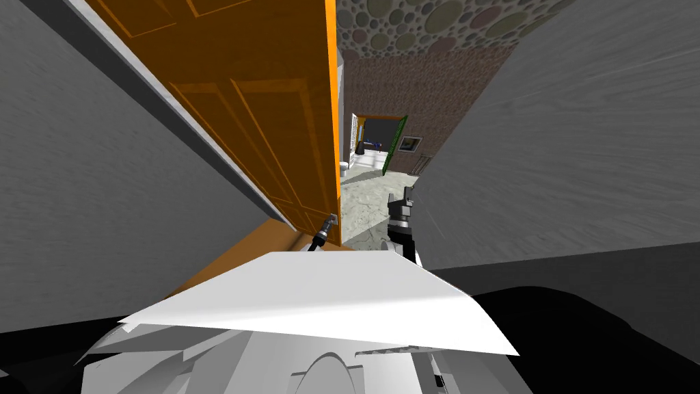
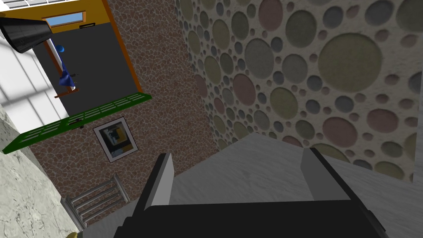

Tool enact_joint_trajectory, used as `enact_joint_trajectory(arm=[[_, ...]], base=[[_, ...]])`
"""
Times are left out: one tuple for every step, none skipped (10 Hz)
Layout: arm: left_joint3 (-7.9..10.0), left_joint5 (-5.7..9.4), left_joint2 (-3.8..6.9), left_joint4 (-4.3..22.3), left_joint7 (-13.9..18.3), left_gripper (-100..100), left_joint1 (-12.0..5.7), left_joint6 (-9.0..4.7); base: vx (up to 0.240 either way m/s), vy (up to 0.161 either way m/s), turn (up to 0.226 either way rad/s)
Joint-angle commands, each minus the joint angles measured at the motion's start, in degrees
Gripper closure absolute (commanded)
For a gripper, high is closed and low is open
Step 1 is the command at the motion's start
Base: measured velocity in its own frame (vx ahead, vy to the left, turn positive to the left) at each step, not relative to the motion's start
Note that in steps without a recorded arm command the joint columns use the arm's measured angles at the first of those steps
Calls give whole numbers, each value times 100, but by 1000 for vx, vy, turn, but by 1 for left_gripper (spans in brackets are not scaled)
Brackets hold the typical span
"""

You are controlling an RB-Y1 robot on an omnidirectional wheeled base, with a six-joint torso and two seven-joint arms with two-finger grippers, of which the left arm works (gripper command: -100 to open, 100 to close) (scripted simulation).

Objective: Push the door open

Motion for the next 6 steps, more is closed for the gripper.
enact_joint_trajectory(arm=[[2,1,6,3,2,100,4,16],[2,1,6,3,2,100,4,16],[2,1,6,3,2,100,4,16],[2,1,6,3,2,100,4,16],[2,1,6,3,2,100,4,16],[76,38,88,10,-24,100,-8,25]], base=[[-34,9,-13],[-22,8,-5],[-11,4,-2],[0,0,0],[0,0,0],[93,-40,15]])
